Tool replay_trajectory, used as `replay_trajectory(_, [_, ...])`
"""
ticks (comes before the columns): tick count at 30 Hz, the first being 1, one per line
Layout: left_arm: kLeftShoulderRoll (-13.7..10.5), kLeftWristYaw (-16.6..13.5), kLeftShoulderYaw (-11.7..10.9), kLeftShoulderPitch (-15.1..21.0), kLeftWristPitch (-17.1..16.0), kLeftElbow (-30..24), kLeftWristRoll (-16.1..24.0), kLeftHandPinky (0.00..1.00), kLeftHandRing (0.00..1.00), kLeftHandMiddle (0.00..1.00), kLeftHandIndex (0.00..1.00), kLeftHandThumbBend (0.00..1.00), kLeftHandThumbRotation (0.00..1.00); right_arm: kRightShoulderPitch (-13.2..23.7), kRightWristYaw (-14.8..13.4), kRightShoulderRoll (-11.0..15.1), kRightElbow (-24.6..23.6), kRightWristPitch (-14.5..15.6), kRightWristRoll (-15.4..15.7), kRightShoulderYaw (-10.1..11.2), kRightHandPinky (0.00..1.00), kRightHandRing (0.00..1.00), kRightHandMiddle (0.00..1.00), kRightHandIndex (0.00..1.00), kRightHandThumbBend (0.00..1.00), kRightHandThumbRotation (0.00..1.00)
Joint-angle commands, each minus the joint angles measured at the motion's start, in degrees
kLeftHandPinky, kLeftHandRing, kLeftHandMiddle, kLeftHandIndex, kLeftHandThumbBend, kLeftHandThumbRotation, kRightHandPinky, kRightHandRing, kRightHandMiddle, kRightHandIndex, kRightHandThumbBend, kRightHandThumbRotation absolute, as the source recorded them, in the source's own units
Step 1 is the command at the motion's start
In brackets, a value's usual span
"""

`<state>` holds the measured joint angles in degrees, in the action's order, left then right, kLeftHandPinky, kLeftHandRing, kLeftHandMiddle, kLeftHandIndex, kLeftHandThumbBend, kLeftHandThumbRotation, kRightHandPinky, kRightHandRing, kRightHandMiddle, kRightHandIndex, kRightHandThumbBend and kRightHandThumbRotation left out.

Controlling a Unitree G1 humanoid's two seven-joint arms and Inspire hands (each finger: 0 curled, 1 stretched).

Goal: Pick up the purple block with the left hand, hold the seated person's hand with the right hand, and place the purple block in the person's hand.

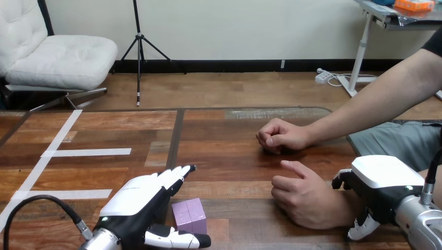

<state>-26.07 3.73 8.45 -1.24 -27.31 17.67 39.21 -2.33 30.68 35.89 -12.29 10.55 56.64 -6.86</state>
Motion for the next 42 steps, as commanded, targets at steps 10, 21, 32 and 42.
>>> replay_trajectory(10, [0.82,-4.49,0.67,0.88,0.94,-2.24,-1.90,0.49,0.62,0.69,0.73,0.74,0.56,1.18,-1.44,0.84,-2.44,-0.02,-1.16,0.90,0.79,0.79,0.79,0.78,0.78,0.09])
replay_trajectory(21, [1.47,-5.86,0.69,0.94,-0.69,-0.74,-5.83,0.41,0.51,0.58,0.63,0.67,0.51,1.15,-1.63,0.80,-2.73,-0.05,-1.17,0.92,0.78,0.78,0.79,0.77,0.80,0.10])
replay_trajectory(32, [2.02,-9.49,0.73,1.30,-4.18,1.94,-8.21,0.31,0.40,0.50,0.55,0.64,0.44,1.10,-2.02,0.84,-2.71,-0.41,-1.57,1.10,0.78,0.78,0.79,0.77,0.79,0.09])
replay_trajectory(42, [2.58,-13.56,0.61,1.66,-6.14,3.81,-7.42,0.27,0.37,0.47,0.51,0.63,0.42,1.01,-2.73,0.95,-2.67,-0.86,-2.26,1.23,0.77,0.78,0.78,0.77,0.78,0.09])
